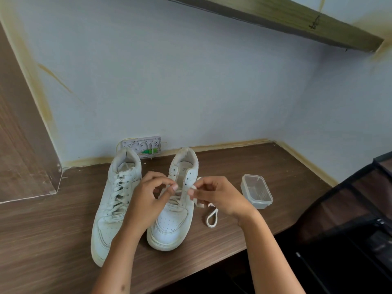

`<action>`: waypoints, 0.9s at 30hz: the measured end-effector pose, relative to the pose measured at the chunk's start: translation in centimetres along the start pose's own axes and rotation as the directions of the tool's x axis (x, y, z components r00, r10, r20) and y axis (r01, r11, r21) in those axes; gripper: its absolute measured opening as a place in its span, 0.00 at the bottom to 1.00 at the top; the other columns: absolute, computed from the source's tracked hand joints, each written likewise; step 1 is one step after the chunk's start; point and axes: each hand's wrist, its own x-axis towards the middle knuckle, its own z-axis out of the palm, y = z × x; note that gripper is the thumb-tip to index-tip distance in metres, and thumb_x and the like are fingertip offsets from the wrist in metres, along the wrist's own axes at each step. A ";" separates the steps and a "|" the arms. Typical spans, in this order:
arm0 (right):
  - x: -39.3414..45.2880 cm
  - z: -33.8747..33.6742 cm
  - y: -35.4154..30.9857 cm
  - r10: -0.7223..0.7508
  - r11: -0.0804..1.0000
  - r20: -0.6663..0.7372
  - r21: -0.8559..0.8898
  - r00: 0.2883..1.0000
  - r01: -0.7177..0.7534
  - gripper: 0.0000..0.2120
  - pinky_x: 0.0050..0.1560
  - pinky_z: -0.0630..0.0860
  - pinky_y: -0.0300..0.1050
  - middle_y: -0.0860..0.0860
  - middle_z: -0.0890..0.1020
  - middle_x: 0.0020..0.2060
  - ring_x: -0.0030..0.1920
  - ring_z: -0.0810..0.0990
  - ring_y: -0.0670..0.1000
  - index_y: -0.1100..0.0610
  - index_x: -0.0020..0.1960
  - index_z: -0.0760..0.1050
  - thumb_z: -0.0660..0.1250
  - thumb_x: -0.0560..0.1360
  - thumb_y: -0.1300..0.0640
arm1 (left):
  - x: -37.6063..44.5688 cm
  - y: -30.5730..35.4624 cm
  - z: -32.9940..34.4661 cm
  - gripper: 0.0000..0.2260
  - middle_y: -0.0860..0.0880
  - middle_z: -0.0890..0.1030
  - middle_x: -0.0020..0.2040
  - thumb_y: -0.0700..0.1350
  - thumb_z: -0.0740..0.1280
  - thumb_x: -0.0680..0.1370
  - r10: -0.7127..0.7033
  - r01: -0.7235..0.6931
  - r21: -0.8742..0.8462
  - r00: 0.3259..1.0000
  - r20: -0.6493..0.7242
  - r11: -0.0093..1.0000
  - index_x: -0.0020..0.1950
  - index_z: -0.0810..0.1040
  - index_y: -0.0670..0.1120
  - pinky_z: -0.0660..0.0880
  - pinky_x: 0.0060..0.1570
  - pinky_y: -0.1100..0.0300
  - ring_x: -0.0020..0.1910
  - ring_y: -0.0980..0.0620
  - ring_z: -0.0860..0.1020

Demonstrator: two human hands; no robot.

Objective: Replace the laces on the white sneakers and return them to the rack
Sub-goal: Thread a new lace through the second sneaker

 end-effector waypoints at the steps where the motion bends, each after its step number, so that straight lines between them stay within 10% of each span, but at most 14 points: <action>1: 0.1 0.1 -0.1 -0.017 0.998 -0.012 0.054 1.000 0.018 0.10 0.39 0.73 0.39 0.53 0.83 0.39 0.35 0.77 0.46 0.67 0.51 0.80 0.71 0.75 0.59 | 0.0 0.4 0.1 0.05 0.57 0.78 0.48 0.52 0.70 0.74 -0.014 0.015 -0.054 1.000 0.022 0.998 0.46 0.84 0.54 0.73 0.49 0.68 0.50 0.58 0.78; 9: 0.8 0.3 0.2 -0.031 0.947 -0.194 0.308 0.981 0.091 0.11 0.41 0.77 0.41 0.57 0.85 0.43 0.38 0.80 0.50 0.64 0.57 0.79 0.70 0.75 0.65 | -0.7 1.7 1.9 0.23 0.65 0.75 0.56 0.70 0.60 0.69 -0.057 0.094 -0.094 0.939 0.339 0.991 0.50 0.84 0.57 0.63 0.62 0.63 0.63 0.65 0.65; 16: 1.1 -1.1 1.4 0.166 0.858 -0.506 0.497 0.846 0.129 0.07 0.48 0.81 0.46 0.58 0.82 0.41 0.39 0.81 0.52 0.63 0.54 0.76 0.63 0.79 0.70 | -0.5 3.6 -1.6 0.13 0.45 0.83 0.53 0.52 0.61 0.79 -0.141 0.277 -0.409 0.933 0.331 0.869 0.37 0.79 0.52 0.68 0.53 0.71 0.56 0.61 0.78; 21: 1.2 -0.7 1.7 -0.089 0.982 -0.627 -0.184 0.774 -0.036 0.06 0.42 0.76 0.29 0.50 0.78 0.50 0.41 0.80 0.42 0.53 0.53 0.78 0.67 0.78 0.61 | -0.3 2.4 -2.2 0.13 0.50 0.80 0.42 0.56 0.61 0.79 -0.113 0.173 -0.375 0.978 0.178 0.911 0.39 0.79 0.52 0.70 0.53 0.69 0.48 0.57 0.78; 27: 1.5 1.7 0.7 -0.266 0.901 -0.211 -0.401 0.941 0.164 0.14 0.49 0.75 0.35 0.39 0.80 0.52 0.52 0.78 0.41 0.48 0.61 0.79 0.70 0.76 0.49 | -0.3 2.6 -1.1 0.07 0.54 0.83 0.42 0.50 0.65 0.78 -0.040 0.081 -0.263 0.986 0.159 0.961 0.43 0.82 0.55 0.72 0.48 0.70 0.45 0.60 0.80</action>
